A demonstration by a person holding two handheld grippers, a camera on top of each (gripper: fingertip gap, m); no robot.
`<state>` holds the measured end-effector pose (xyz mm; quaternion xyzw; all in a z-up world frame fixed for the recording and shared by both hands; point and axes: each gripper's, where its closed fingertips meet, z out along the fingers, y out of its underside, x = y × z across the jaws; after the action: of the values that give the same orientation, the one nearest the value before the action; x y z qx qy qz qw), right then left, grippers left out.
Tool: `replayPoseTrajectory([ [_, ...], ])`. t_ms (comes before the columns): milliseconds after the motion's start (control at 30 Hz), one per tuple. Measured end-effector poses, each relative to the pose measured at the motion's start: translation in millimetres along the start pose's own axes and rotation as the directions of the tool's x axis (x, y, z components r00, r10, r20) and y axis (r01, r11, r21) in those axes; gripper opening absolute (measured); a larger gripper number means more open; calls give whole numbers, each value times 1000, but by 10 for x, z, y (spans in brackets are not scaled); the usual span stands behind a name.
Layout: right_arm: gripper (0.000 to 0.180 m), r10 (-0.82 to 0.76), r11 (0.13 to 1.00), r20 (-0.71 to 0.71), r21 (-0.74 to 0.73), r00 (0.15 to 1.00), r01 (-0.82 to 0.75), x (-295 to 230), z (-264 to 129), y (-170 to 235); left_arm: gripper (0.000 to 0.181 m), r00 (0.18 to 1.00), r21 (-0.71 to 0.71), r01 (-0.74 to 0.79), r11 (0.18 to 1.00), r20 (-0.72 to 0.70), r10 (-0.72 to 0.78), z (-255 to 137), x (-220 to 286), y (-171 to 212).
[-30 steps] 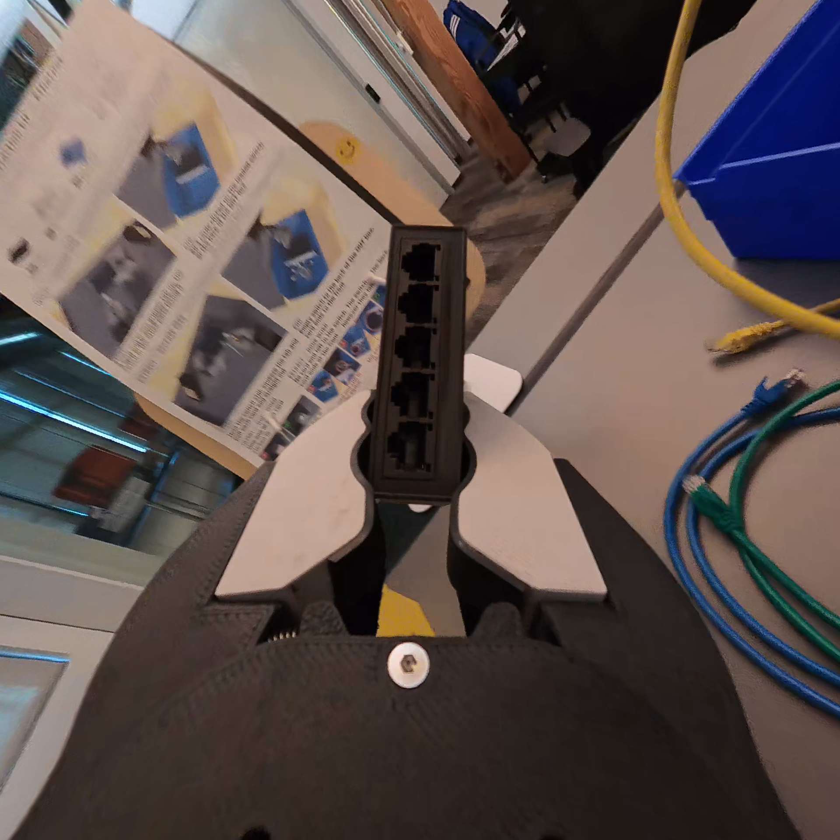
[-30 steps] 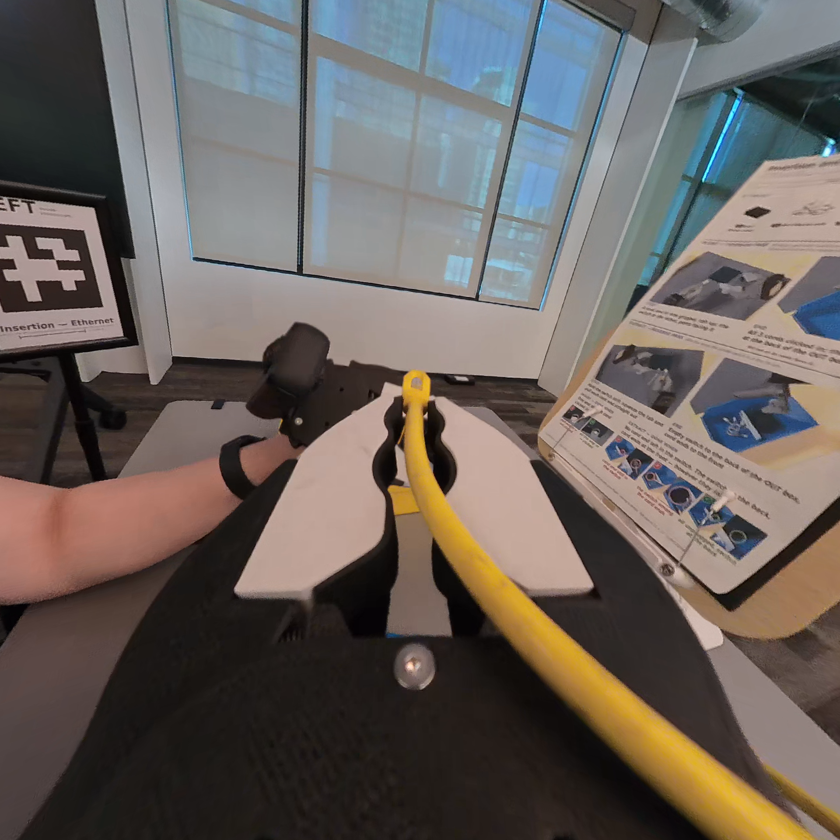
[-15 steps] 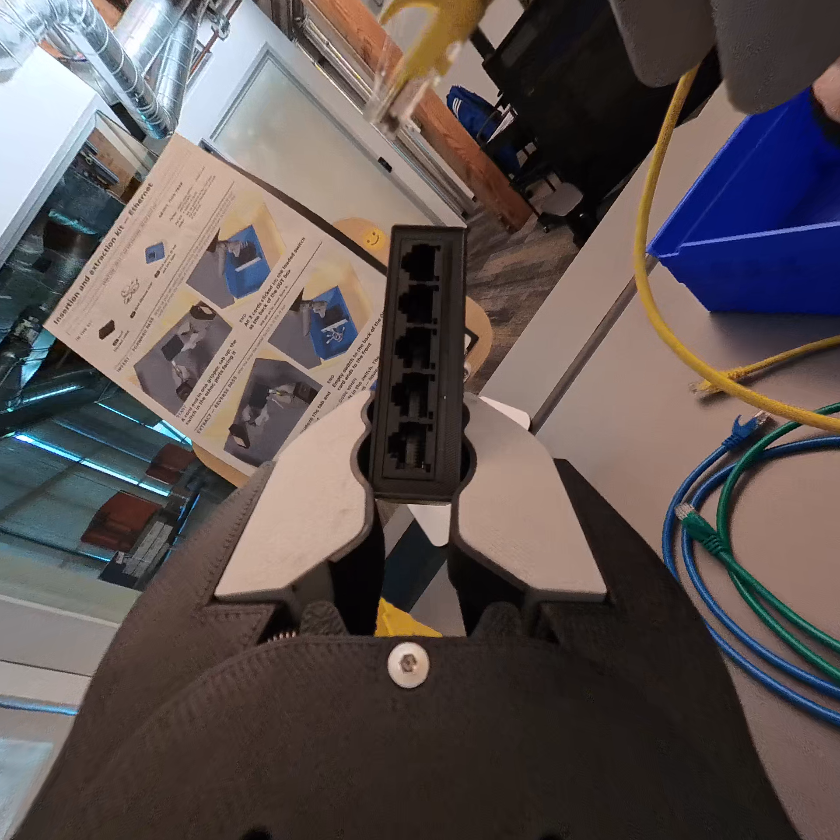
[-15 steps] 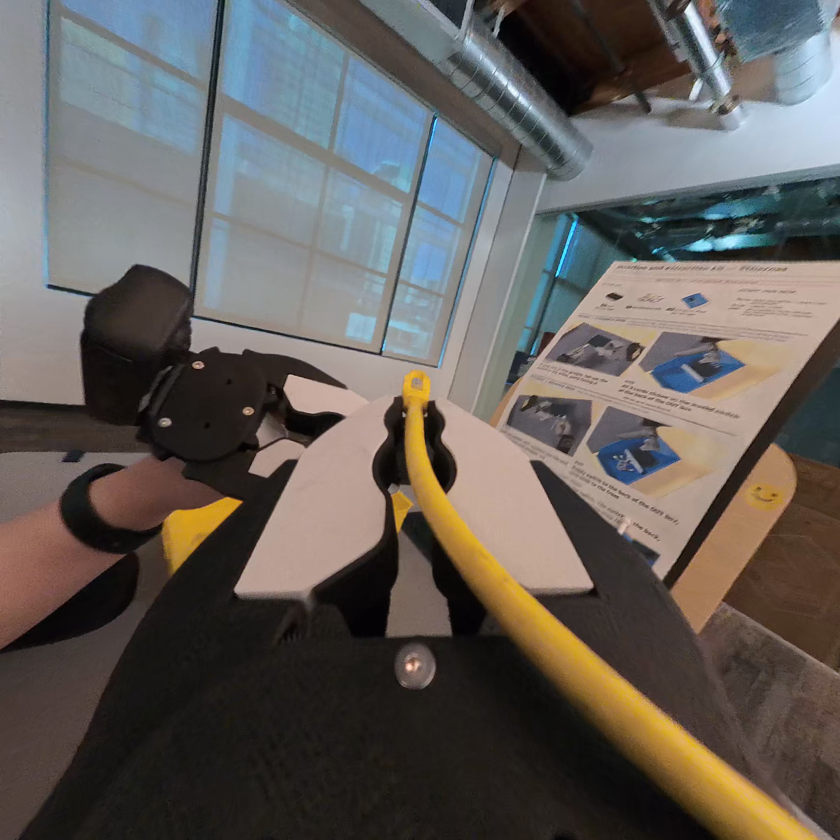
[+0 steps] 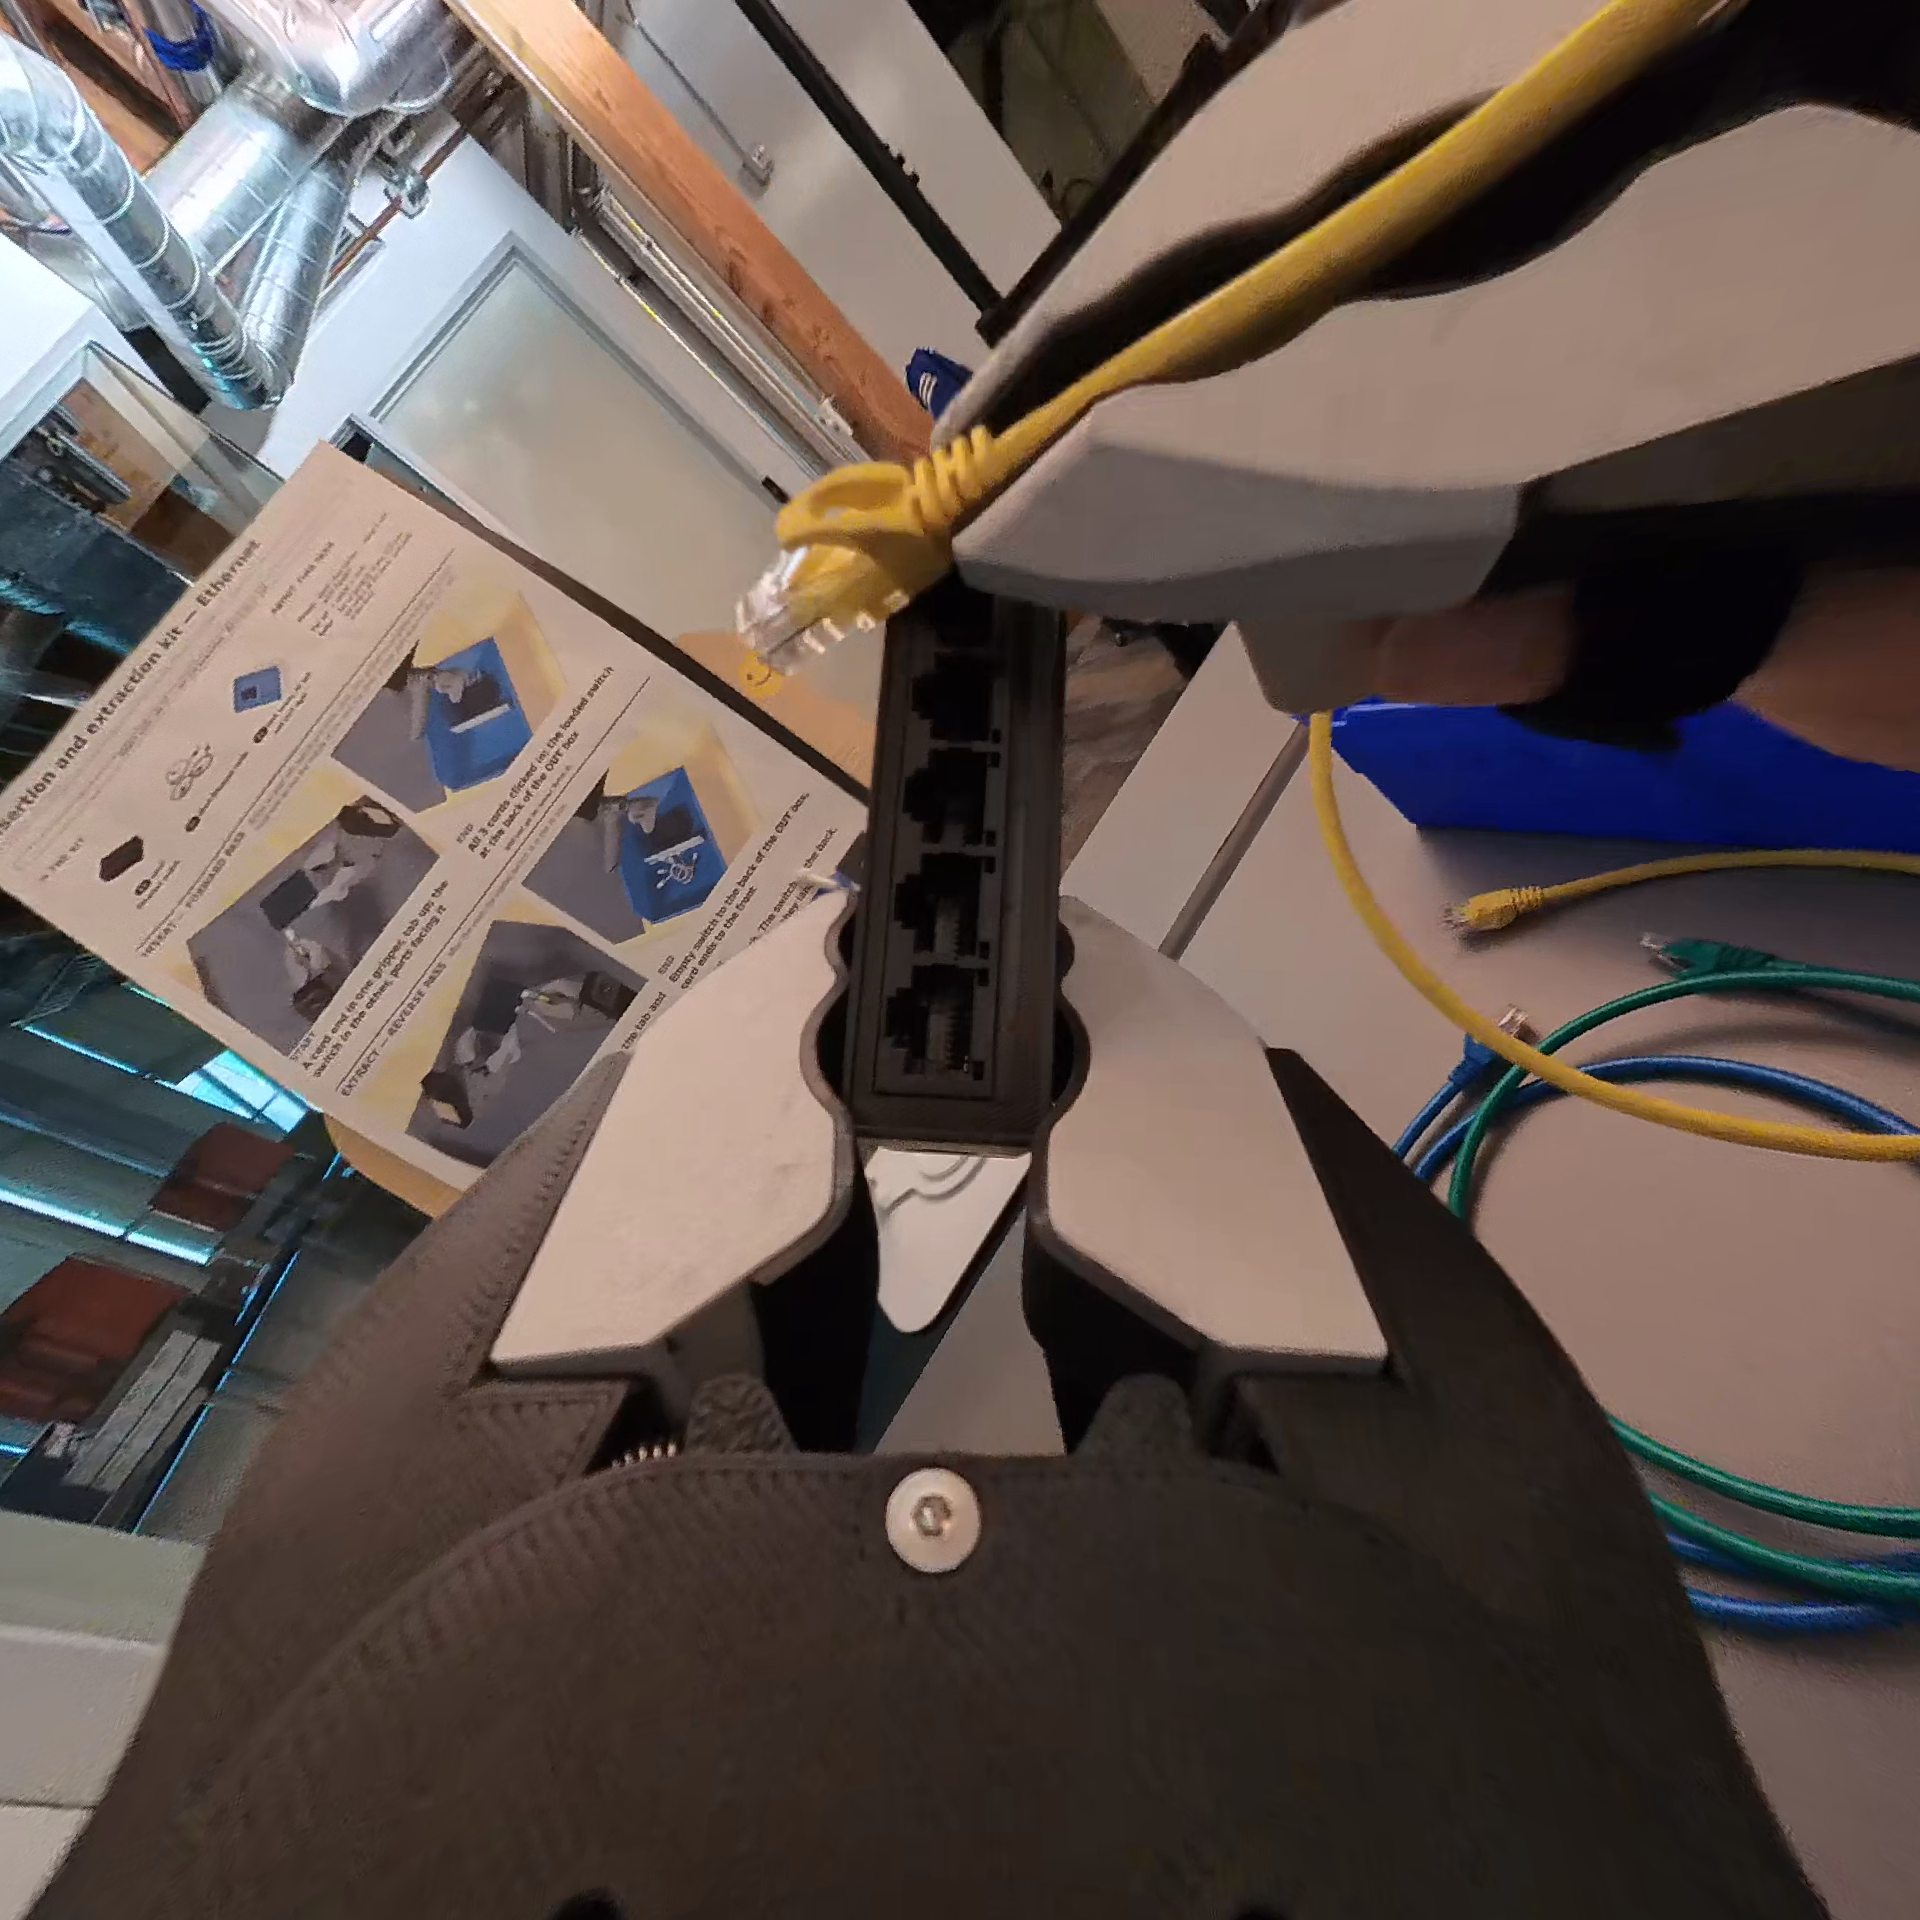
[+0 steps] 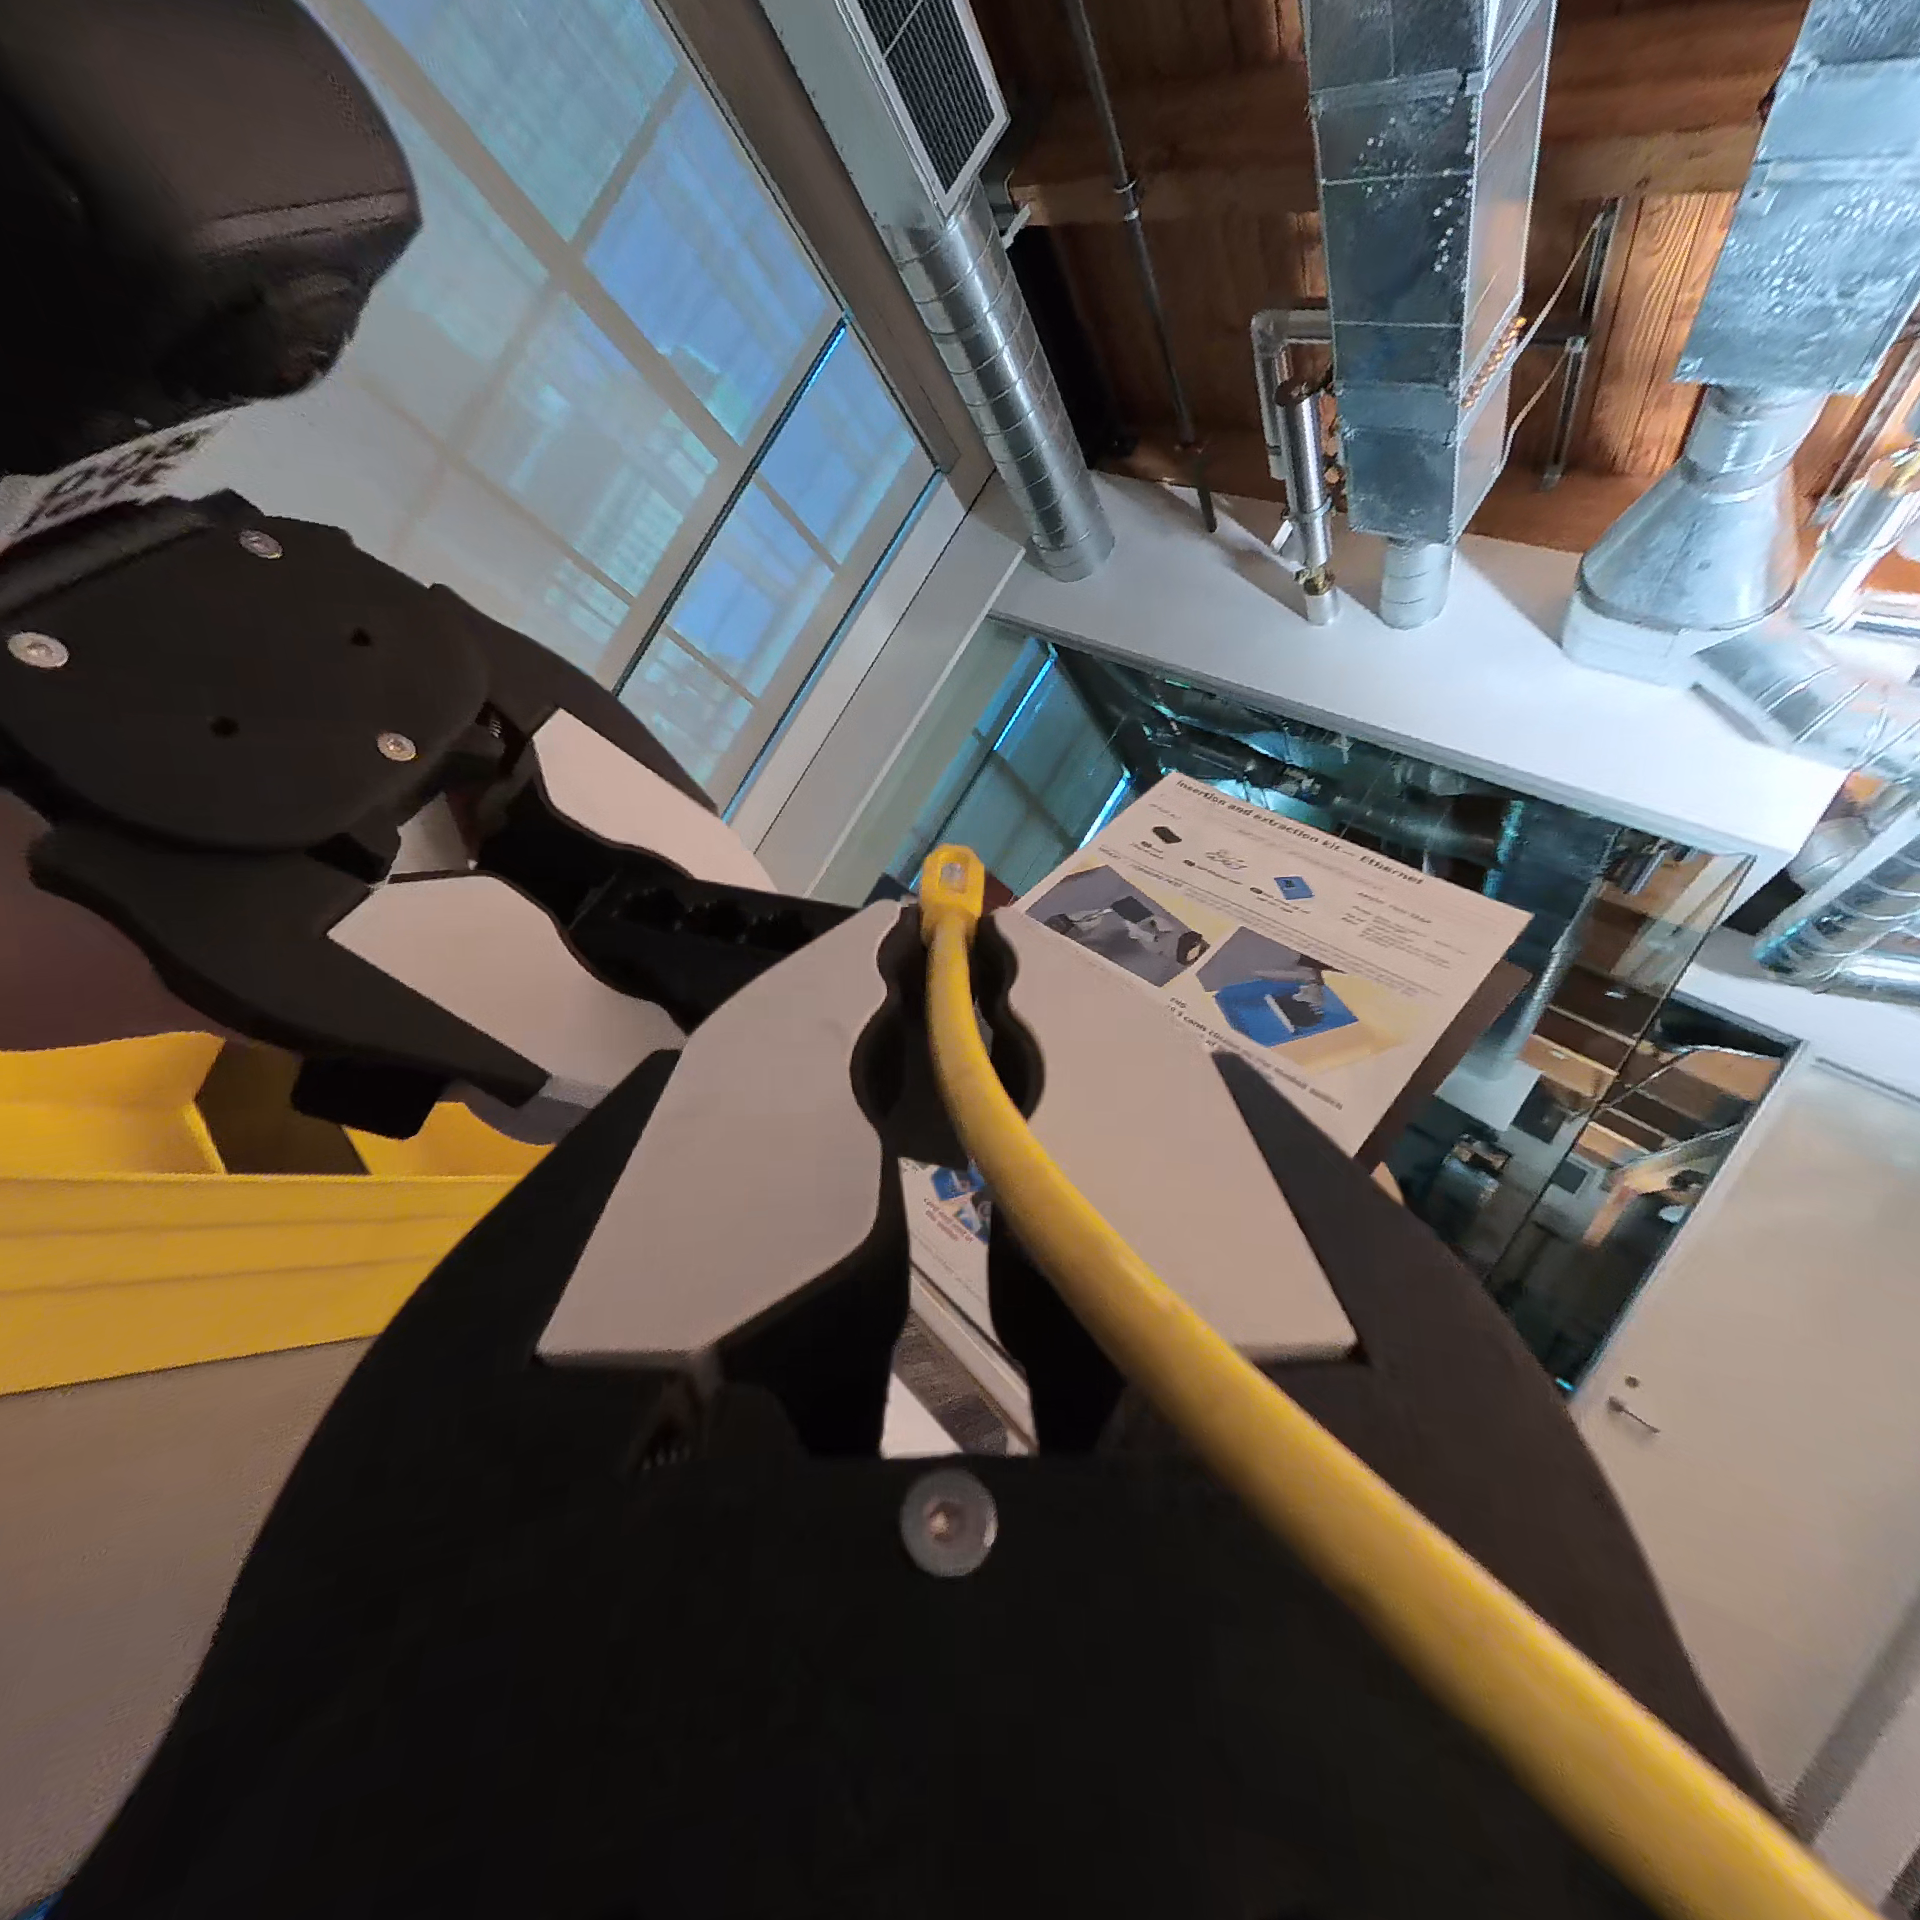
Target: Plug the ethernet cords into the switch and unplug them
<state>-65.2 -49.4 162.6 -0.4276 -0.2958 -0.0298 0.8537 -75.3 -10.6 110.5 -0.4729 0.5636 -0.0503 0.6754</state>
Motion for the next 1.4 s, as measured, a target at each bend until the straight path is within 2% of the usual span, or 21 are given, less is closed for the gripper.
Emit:
replayPoseTrajectory([
  [167,11,-12,1000,-18,9,1000,12,31,-22,-46,29,1000,40,-3,999,-7,3,-36,27,-85],
  [400,11,63,998,-20,-1,998,-63,108,-27,15,29,998,183,58,981,-25,-55,-252,-28,-359],
  [633,11,109,994,35,13,993,-109,95,-30,-27,29,999,171,-40,984,40,34,-295,-94,-315],
  [733,11,130,991,118,-29,984,-128,69,-33,-131,29,994,193,-91,977,70,79,-313,-114,-312],
  [800,11,249,967,243,-112,938,-228,-30,-39,-200,29,990,217,-118,969,101,98,-336,-139,-321],
  [867,11,393,919,359,-189,847,-346,-137,-95,-312,29,986,226,-140,964,124,114,-356,-159,-327],
  [967,11,523,853,428,-274,737,-445,-192,-179,-412,29,975,220,-189,957,157,156,-378,-165,-336],
  [1033,11,566,825,444,-305,695,-477,-224,-202,-447,31,968,207,-219,954,169,185,-374,-146,-339],
  [1100,11,588,808,445,-339,675,-481,-275,-199,-430,30,958,199,-257,946,184,221,-370,-118,-352],
  [1200,11,589,804,410,-378,696,-458,-291,-172,-332,28,944,189,-300,935,198,263,-365,-77,-373],
  [1400,11,631,768,408,-445,660,-460,-331,-199,-253,29,927,157,-350,923,196,319,-347,-18,-364],
])
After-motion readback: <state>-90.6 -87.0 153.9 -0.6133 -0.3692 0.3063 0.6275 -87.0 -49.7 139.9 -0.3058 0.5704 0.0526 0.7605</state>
